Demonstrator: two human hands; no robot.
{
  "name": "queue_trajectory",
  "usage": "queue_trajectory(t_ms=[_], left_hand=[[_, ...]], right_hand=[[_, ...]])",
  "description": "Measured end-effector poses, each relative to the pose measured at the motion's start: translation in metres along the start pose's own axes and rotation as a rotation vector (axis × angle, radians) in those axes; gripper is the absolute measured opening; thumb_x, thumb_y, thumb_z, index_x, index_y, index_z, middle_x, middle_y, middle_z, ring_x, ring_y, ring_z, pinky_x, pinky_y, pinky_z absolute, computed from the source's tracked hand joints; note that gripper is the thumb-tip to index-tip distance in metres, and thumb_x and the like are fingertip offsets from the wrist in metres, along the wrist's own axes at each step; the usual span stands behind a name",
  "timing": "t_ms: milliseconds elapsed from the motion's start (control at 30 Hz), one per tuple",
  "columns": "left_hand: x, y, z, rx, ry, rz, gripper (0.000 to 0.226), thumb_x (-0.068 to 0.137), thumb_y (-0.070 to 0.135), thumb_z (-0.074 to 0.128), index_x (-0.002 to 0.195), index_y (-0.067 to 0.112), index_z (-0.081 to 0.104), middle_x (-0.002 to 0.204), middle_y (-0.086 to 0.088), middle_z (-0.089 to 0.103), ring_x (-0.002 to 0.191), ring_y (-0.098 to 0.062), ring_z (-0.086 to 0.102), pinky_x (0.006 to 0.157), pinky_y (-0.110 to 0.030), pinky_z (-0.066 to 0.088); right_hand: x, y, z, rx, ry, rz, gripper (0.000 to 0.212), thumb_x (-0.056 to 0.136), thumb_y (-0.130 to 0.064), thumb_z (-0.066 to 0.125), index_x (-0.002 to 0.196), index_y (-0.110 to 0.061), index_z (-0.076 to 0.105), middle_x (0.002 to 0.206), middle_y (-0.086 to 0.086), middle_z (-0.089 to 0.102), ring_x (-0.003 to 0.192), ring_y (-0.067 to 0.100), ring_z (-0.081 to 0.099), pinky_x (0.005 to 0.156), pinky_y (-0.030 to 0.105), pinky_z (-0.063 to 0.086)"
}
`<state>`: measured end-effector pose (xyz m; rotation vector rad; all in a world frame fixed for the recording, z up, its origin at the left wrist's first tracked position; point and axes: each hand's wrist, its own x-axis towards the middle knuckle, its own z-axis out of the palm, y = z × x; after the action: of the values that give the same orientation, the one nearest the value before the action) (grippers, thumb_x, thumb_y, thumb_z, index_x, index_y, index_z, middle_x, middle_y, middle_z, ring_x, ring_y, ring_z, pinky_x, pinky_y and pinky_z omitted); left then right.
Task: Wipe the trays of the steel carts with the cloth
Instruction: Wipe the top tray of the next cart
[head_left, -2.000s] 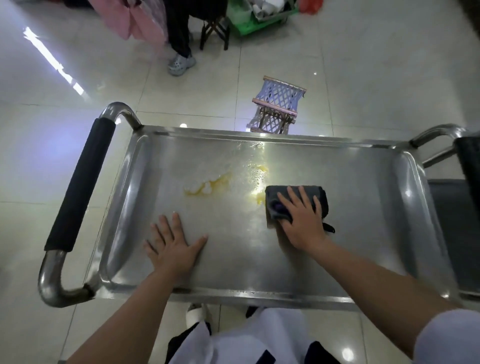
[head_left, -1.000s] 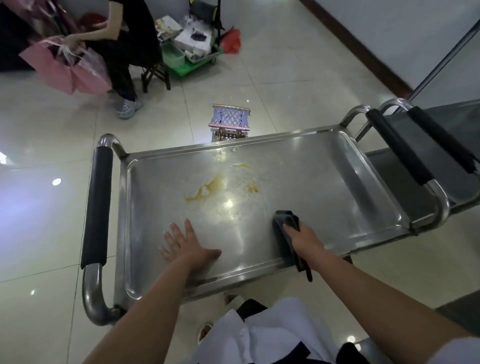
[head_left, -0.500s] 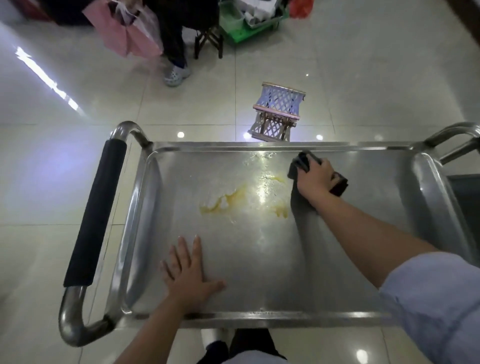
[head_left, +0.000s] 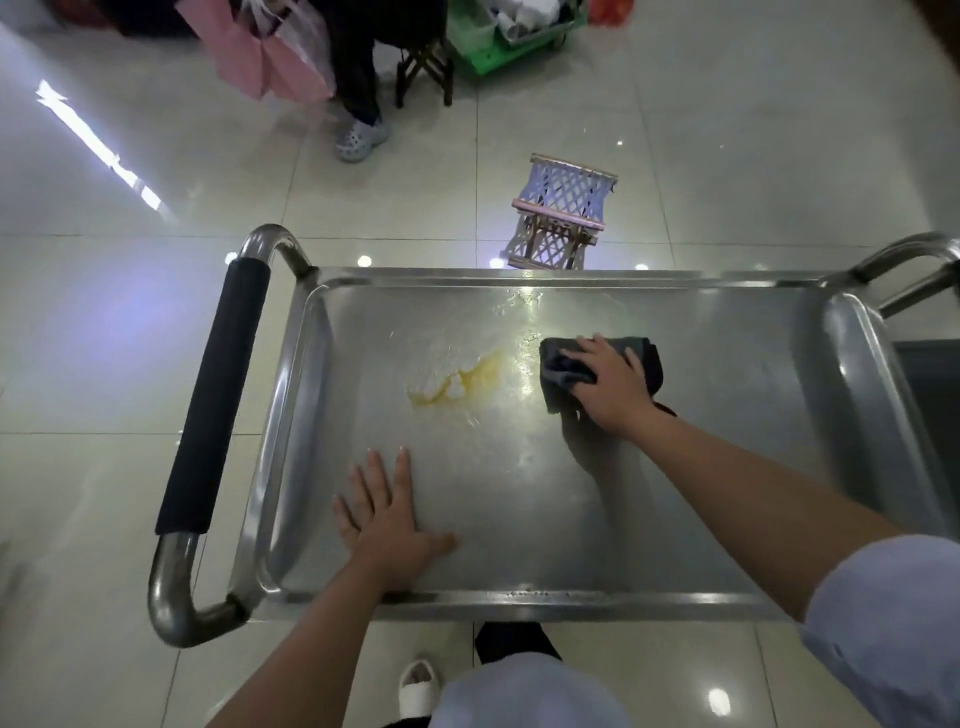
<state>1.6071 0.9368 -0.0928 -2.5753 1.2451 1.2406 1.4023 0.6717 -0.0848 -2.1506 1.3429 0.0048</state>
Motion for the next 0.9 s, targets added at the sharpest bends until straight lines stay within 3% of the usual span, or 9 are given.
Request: queue_trajectory(t_ms=[433,900], left_hand=[[-0.009,-0.009,0.002,0.021,0.033,0.095,0.126,0.072,0.076,0.061,0.15,0.033,-0.03,0.155,-0.007,-0.042,0.142,-0.032,-0.039,0.116,-0.058,-0.018],[-0.016,-0.013,-0.002,0.076,0.023,0.126,0.124,0.075,0.08,0.057,0.152,0.032,-0.027,0.155,-0.009,-0.041,0.142,-0.033,-0.038,0.116,-0.059,-0.018]], right_hand=[[-0.219,-0.023,0.097,0.019,-0.023,0.131,0.057,0.093,-0.02,0.059,0.147,-0.033,0.045,0.165,-0.006,0.023,0.153,0.01,0.009,0.122,0.044,-0.005],[-0.244,-0.052,0.103,-0.026,-0.108,0.212,0.052,0.099,-0.027,0.054,0.149,-0.033,0.043,0.165,-0.004,0.023,0.153,0.014,0.011,0.122,0.049,0.006]])
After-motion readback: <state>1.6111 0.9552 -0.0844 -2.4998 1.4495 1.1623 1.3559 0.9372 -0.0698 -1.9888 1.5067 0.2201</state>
